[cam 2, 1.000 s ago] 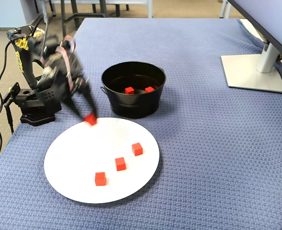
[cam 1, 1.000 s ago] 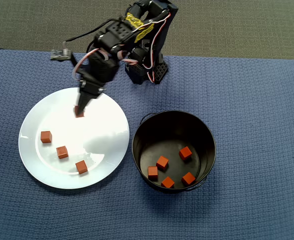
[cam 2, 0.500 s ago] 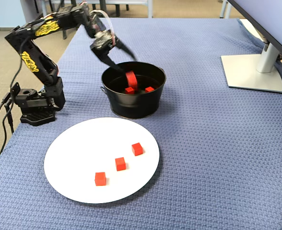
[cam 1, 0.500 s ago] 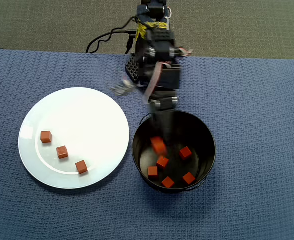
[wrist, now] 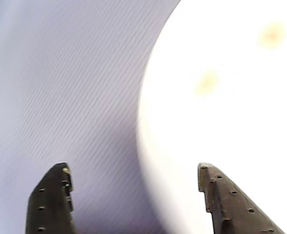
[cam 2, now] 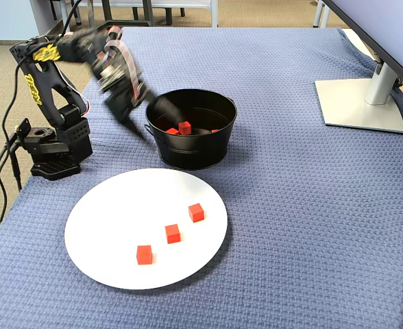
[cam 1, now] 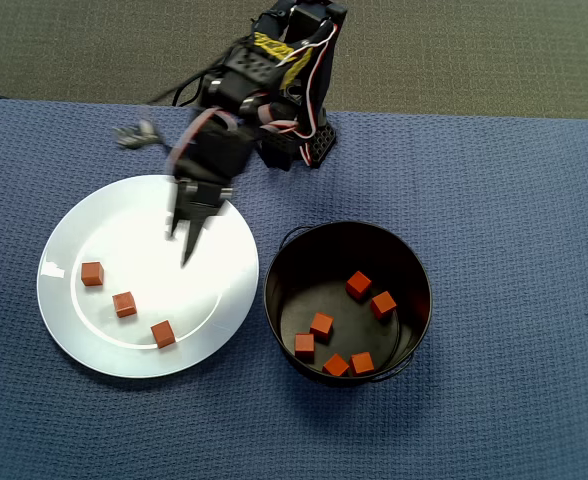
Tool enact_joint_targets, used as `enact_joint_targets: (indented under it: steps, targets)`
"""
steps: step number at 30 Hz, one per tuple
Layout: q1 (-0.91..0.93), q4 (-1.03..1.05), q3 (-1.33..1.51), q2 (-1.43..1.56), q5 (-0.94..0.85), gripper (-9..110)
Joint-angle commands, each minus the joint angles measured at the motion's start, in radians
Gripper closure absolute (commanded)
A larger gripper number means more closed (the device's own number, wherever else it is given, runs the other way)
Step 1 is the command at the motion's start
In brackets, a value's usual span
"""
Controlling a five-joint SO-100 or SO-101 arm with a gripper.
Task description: Pick up the red cubes from the white plate and place them in the black recipient
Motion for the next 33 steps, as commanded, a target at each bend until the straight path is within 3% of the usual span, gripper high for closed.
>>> enact_joint_targets:
  steps: [1,6,13,19,33]
  targets:
    - [0.143,-0.155,0.049,-0.04,-0.149,79]
    - [0.213,-0.331,0.1,-0.164,-0.268,79]
    - [0.264,-0.341,-0.014,-0.377,-0.288,84]
    - [0.295,-0.488,0.009,-0.509,-0.313,84]
    - [0.322,-0.345,-0.279,-0.726,-0.141,85]
